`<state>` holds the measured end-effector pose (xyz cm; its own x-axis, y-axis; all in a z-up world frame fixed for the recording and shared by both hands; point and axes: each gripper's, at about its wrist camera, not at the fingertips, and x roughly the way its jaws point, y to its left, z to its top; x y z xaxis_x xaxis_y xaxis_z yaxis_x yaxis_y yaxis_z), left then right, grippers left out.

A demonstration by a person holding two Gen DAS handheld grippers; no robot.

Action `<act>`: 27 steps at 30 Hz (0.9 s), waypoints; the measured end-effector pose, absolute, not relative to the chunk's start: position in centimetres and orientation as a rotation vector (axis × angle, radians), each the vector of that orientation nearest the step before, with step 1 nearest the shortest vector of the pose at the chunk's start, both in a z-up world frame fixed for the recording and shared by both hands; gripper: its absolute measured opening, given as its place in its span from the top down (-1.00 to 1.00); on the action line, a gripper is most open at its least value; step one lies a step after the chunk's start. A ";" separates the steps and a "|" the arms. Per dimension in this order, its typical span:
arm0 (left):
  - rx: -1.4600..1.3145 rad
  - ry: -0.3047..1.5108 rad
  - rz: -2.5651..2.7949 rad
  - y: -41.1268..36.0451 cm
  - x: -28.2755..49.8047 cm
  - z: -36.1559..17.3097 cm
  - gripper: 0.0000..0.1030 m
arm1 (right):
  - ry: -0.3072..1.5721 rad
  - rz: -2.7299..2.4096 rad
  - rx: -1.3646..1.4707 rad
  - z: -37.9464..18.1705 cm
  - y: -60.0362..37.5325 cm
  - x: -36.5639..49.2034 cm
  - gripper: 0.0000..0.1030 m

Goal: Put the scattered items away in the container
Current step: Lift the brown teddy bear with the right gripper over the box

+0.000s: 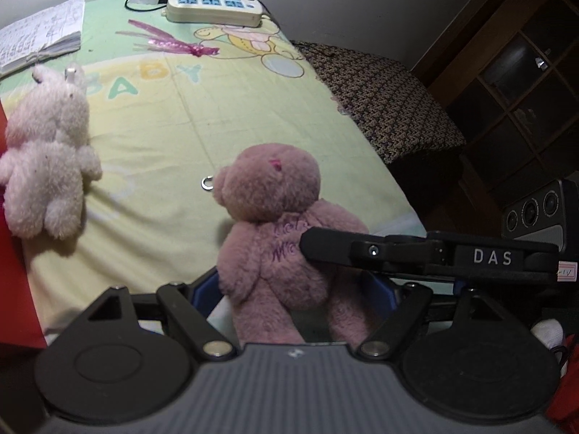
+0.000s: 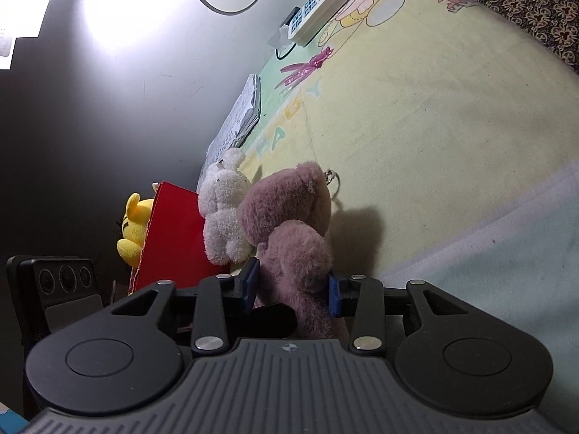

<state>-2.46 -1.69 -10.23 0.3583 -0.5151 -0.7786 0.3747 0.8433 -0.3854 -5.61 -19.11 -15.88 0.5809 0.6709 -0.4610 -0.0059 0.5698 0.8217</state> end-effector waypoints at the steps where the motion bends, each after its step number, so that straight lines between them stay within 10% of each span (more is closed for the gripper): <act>1: -0.143 1.040 -0.586 -1.5 -2.8 -9.6 -0.59 | 0.853 0.461 0.882 -15.3 -19.0 -6.0 0.23; 27: -0.229 0.609 -0.398 23.9 -10.4 2.3 -0.71 | 0.529 0.749 0.653 -2.1 3.7 -5.4 0.25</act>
<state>-10.45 23.86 2.28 0.7481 -0.4269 -0.5081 0.2940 0.8996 -0.3229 -5.41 3.73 -2.10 0.6222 0.7557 -0.2045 -0.4450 0.5563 0.7018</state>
